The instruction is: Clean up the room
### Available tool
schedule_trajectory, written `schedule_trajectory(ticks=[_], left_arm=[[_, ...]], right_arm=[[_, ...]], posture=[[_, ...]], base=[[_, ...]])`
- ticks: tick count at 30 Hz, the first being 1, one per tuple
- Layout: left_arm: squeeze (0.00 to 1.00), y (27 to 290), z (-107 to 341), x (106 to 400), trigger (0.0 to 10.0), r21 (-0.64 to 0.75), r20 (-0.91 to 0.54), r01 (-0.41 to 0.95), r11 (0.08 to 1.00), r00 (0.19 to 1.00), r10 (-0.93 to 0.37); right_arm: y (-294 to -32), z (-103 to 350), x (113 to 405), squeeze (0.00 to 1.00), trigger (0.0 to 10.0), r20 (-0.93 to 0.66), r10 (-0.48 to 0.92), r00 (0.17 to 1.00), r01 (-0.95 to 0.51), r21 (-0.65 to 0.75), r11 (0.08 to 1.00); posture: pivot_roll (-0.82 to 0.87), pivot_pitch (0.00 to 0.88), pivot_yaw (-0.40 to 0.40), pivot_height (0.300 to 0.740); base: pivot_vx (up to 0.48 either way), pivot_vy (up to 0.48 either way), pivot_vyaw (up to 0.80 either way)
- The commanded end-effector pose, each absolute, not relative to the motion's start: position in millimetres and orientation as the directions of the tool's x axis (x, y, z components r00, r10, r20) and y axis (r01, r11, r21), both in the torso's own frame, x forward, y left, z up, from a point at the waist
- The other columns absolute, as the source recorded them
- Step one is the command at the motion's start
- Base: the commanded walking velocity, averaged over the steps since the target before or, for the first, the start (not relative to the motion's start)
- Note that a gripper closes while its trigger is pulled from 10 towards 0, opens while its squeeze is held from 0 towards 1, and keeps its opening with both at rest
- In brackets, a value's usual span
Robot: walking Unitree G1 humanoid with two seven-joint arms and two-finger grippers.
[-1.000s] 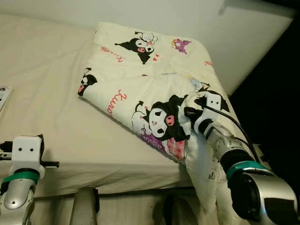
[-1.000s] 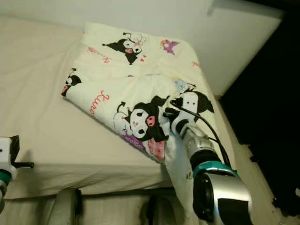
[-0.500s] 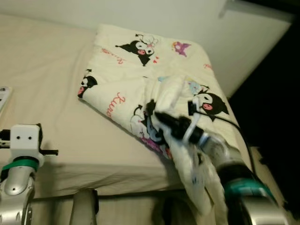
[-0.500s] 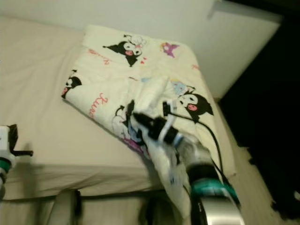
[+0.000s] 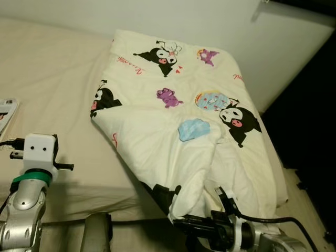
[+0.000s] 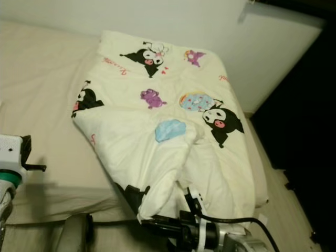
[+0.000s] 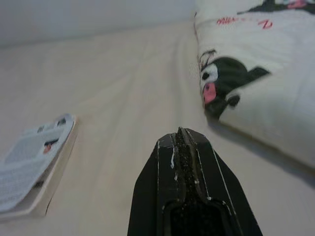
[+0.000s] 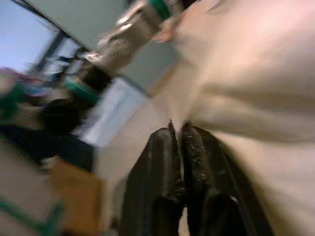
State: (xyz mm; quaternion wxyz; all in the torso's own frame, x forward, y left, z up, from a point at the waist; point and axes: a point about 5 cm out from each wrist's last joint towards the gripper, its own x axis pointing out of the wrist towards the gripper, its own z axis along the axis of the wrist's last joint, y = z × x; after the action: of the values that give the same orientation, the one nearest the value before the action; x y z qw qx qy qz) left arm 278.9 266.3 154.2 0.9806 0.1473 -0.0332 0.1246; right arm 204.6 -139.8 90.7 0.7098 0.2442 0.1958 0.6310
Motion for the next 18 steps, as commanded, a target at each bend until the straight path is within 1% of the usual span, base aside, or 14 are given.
schedule_trajectory(ticks=[1, 2, 4, 5, 6, 7, 9, 11, 12, 14, 15, 17, 18], left_arm=[[0.00, 268.6, 152.5, 279.6, 10.0, 0.291, 0.098, -0.252, 0.923, 0.968, 0.233], [0.00, 268.6, 152.5, 279.6, 10.0, 0.291, 0.098, -0.252, 0.923, 0.968, 0.233], [0.00, 270.6, 154.7, 279.7, 10.0, 0.292, 0.106, -0.258, 0.921, 0.966, 0.237], [0.00, 270.6, 154.7, 279.7, 10.0, 0.292, 0.106, -0.258, 0.921, 0.966, 0.237], [0.00, 271.4, 155.1, 279.2, 10.0, 0.292, 0.108, -0.260, 0.920, 0.965, 0.239], [0.00, 272.6, 154.7, 277.7, 10.0, 0.293, 0.109, -0.264, 0.919, 0.964, 0.242], [0.00, 272.6, 154.7, 277.7, 10.0, 0.293, 0.109, -0.264, 0.919, 0.964, 0.242], [0.00, 273.0, 153.9, 276.9, 10.0, 0.293, 0.109, -0.267, 0.918, 0.963, 0.245], [0.00, 272.8, 153.1, 276.3, 10.0, 0.292, 0.109, -0.268, 0.918, 0.963, 0.247], [0.00, 272.8, 153.1, 276.3, 10.0, 0.292, 0.109, -0.268, 0.918, 0.963, 0.247], [0.00, 272.3, 153.1, 277.1, 10.0, 0.292, 0.111, -0.268, 0.918, 0.963, 0.246], [0.00, 272.3, 153.1, 277.1, 10.0, 0.292, 0.111, -0.268, 0.918, 0.963, 0.246], [0.00, 271.5, 153.8, 278.2, 10.0, 0.290, 0.114, -0.268, 0.919, 0.963, 0.244]], right_arm=[[-139.7, 97.1, 193.8, 1.00, 10.0, 0.062, 0.994, 0.088, -0.751, 0.660, 0.025], [-139.7, 97.1, 193.8, 1.00, 10.0, 0.062, 0.994, 0.088, -0.751, 0.660, 0.025], [-141.0, 99.4, 185.1, 1.00, 10.0, 0.062, 0.997, 0.038, -0.730, 0.684, -0.015], [-141.0, 99.4, 185.1, 1.00, 10.0, 0.062, 0.997, 0.038, -0.730, 0.684, -0.015], [-142.5, 98.3, 182.6, 1.00, 10.0, 0.033, 0.999, 0.036, -0.743, 0.669, 0.005], [-149.0, 98.5, 174.5, 0.00, 10.0, 0.002, 1.000, 0.009, -0.749, 0.663, 0.006], [-149.0, 98.5, 174.5, 0.00, 10.0, 0.002, 1.000, 0.009, -0.749, 0.663, 0.006], [-161.4, 98.1, 169.3, 0.00, 10.0, -0.034, 0.999, 0.006, -0.746, 0.665, 0.028], [-178.0, 95.7, 174.6, 0.00, 10.0, -0.073, 0.995, 0.065, -0.745, 0.660, 0.097], [-178.0, 95.7, 174.6, 0.00, 10.0, -0.073, 0.995, 0.065, -0.745, 0.660, 0.097], [-188.3, 95.6, 185.5, 0.00, 10.0, -0.092, 0.984, 0.153, -0.739, 0.650, 0.176], [-188.3, 95.6, 185.5, 0.00, 10.0, -0.092, 0.984, 0.153, -0.739, 0.650, 0.176], [-194.0, 95.0, 196.6, 0.00, 10.0, -0.105, 0.966, 0.235, -0.732, 0.635, 0.248]], posture=[[0.19, 0.012, -0.095, 0.558], [0.19, 0.012, -0.095, 0.558], [0.19, 0.012, -0.095, 0.558], [0.19, 0.012, -0.095, 0.558], [0.19, 0.012, -0.095, 0.558], [0.20, 0.013, -0.101, 0.558], [0.20, 0.013, -0.101, 0.558], [0.20, 0.018, -0.104, 0.558], [0.20, 0.018, -0.104, 0.558], [0.20, 0.018, -0.104, 0.558], [0.20, 0.018, -0.104, 0.558], [0.20, 0.018, -0.104, 0.558], [0.20, 0.018, -0.104, 0.558]], base=[[0.000, 0.000, 0.00], [0.000, 0.000, 0.00], [0.000, 0.000, 0.00], [0.000, 0.000, 0.00], [0.000, 0.000, 0.00], [0.000, 0.000, 0.00], [0.000, 0.000, 0.00], [0.000, 0.000, 0.00], [0.000, 0.000, 0.00], [0.000, 0.000, 0.00], [0.000, 0.000, 0.00], [0.000, 0.000, 0.00], [0.000, 0.000, 0.00]])
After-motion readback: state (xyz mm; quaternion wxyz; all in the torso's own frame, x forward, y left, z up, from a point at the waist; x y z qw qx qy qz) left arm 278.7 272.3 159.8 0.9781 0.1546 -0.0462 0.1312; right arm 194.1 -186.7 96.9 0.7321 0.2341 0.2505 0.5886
